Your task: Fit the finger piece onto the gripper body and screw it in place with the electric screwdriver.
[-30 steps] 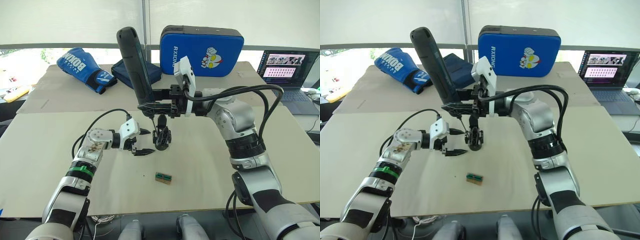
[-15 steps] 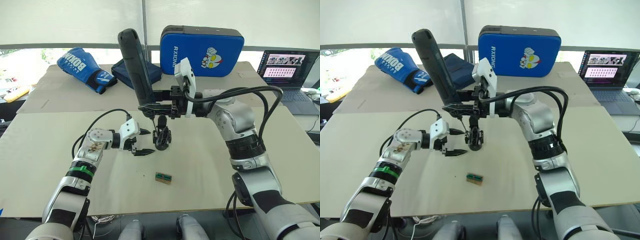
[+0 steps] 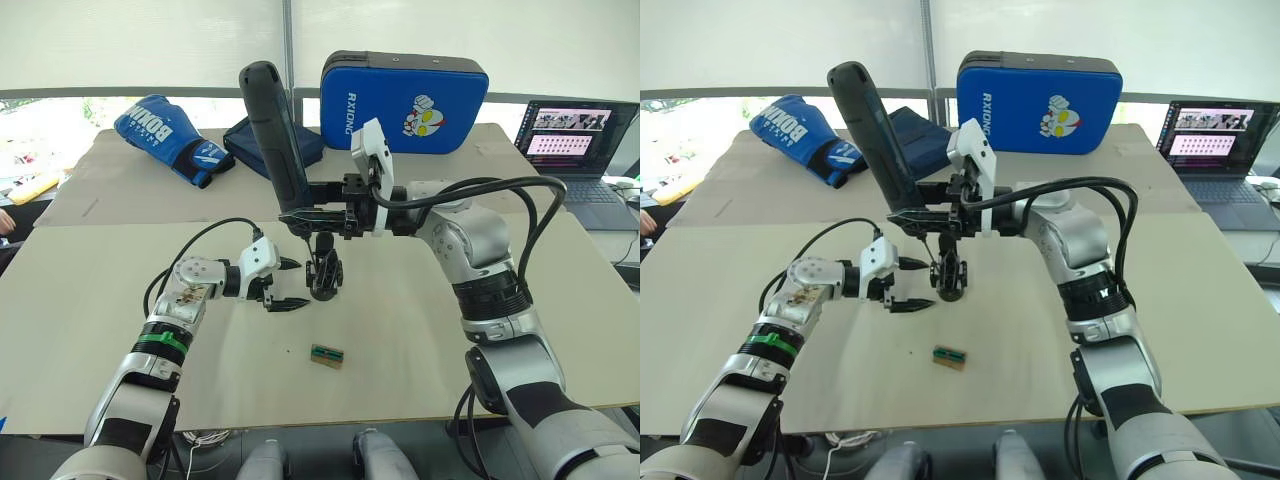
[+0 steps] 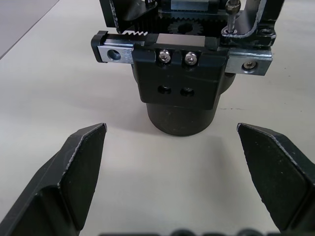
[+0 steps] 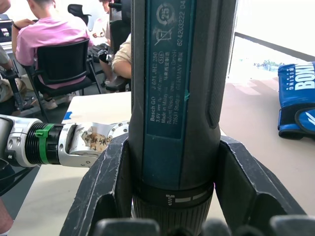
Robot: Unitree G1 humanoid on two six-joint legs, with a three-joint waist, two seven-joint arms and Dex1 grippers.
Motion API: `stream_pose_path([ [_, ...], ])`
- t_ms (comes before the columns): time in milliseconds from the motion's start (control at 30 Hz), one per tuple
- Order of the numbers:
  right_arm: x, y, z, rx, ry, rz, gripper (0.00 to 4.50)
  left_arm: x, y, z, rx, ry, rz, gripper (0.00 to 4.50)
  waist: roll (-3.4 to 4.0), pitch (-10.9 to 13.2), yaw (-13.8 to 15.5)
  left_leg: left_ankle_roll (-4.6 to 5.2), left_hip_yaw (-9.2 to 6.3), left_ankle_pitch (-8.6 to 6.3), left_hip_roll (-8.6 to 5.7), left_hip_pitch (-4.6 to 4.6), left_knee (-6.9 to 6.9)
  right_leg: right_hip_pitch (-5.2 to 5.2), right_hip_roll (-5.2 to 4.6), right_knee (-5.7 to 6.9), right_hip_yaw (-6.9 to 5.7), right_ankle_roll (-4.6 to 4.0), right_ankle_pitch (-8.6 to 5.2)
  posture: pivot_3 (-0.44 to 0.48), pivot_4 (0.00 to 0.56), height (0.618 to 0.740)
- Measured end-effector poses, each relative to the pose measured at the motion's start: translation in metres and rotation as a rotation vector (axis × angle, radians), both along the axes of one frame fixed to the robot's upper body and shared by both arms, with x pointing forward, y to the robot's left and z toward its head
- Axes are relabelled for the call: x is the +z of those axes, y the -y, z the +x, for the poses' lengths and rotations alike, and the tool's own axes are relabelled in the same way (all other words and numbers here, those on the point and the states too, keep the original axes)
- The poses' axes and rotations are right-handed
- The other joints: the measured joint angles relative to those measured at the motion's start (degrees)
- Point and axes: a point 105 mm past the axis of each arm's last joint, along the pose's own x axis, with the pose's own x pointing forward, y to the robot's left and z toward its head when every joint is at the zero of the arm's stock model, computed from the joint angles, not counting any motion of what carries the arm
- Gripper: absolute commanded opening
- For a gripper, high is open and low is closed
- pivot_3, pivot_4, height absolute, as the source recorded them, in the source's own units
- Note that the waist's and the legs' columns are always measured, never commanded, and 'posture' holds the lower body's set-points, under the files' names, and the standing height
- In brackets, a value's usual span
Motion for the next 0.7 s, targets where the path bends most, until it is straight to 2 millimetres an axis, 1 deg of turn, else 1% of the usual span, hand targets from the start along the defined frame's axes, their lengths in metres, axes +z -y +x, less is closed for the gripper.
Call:
stream_pose_path([
  [700,-0.0001,0.0025,-0.0016,-0.003,0.012,-0.005,1.93,-0.0009,0.0041,-0.0005,-0.007,-0.006,-0.009,4.50,0.00,0.0,0.1,0.00,0.00,0.00,0.00,0.01,0.01,0.01,0.00,0.02,0.00,0.00,0.00,0.000,0.150,0.740],
])
